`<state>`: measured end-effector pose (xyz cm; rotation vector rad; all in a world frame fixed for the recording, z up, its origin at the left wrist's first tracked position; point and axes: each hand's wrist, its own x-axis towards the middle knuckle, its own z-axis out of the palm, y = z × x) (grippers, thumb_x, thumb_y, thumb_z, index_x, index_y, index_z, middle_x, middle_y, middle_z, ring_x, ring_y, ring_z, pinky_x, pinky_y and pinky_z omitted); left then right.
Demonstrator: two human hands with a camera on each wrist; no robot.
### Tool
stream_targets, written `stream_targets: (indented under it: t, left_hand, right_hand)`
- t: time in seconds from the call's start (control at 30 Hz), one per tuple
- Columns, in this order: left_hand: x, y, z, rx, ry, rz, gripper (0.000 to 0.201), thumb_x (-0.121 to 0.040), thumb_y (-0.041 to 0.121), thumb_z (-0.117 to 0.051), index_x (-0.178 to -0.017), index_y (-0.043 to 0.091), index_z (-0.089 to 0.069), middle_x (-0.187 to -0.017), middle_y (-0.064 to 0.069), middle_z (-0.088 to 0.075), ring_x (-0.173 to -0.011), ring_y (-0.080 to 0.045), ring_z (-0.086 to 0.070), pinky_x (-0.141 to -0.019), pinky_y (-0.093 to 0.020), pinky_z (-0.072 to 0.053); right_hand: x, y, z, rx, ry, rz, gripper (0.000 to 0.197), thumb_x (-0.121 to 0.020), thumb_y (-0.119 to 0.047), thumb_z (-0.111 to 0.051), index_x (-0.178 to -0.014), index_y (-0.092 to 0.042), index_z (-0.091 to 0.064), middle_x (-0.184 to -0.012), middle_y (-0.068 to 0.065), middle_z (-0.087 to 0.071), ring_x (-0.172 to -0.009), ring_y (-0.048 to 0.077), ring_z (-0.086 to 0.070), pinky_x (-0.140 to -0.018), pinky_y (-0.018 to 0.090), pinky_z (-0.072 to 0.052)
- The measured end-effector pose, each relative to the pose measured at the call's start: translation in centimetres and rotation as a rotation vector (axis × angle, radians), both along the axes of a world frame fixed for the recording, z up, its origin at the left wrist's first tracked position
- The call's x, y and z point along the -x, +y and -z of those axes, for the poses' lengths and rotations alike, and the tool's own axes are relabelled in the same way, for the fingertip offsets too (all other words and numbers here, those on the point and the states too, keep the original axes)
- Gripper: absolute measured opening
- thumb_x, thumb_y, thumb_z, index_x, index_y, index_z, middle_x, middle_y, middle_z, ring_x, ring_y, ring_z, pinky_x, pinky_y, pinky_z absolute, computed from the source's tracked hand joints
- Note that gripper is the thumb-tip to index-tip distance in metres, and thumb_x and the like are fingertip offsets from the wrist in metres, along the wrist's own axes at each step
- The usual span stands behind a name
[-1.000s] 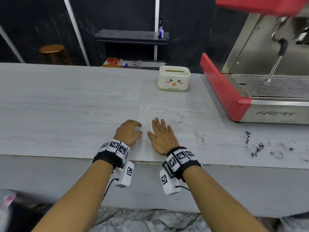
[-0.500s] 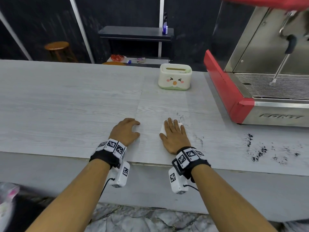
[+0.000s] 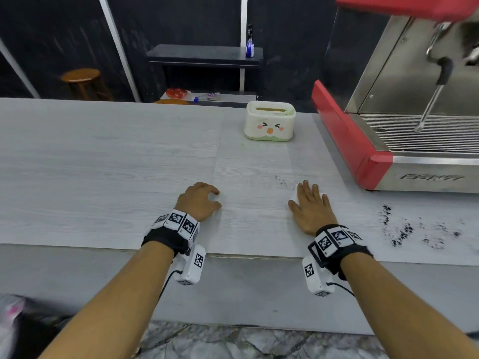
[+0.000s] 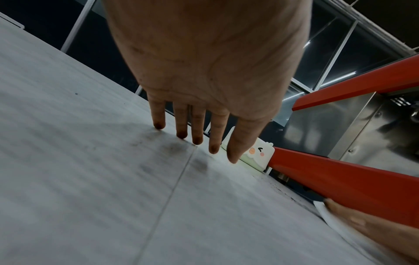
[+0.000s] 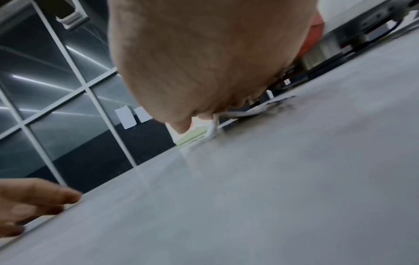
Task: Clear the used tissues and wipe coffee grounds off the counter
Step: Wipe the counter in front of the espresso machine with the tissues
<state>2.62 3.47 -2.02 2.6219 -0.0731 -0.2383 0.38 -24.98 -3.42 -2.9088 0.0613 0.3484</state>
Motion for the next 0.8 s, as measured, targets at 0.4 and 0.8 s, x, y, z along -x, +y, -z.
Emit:
stream_targets:
  t: [0.4,0.8]
  left_hand:
    - [-4.5,-0.5,-0.8,0.009,0.053,0.072,0.058,-0.085,0.031,-0.061,-0.138,0.021,-0.040,-0.150,-0.003,-0.031,-0.136,-0.021,-0.033,-0.111,-0.035,-0.028]
    - [-6.9,-0.3,1.1,-0.065,0.006,0.053,0.070,-0.083,0.037,-0.061,-0.144,0.024,-0.031,-0.157,-0.001,-0.019,-0.144,-0.019,-0.016,-0.118,-0.039,-0.014]
  right_hand:
    - [-5.0,11.2,-2.2,-0.073,0.017,-0.309,0.063,-0.102,-0.041,-0.021,-0.153,-0.013,0.003,-0.161,0.003,0.012,-0.148,0.020,0.012,-0.121,0.039,0.005]
    - [-8.2,11.8,0.3,-0.018,0.116,-0.328,0.068,-0.100,-0.047,-0.023,-0.152,-0.017,0.008,-0.160,0.002,0.019,-0.147,0.021,0.019,-0.119,0.041,0.010]
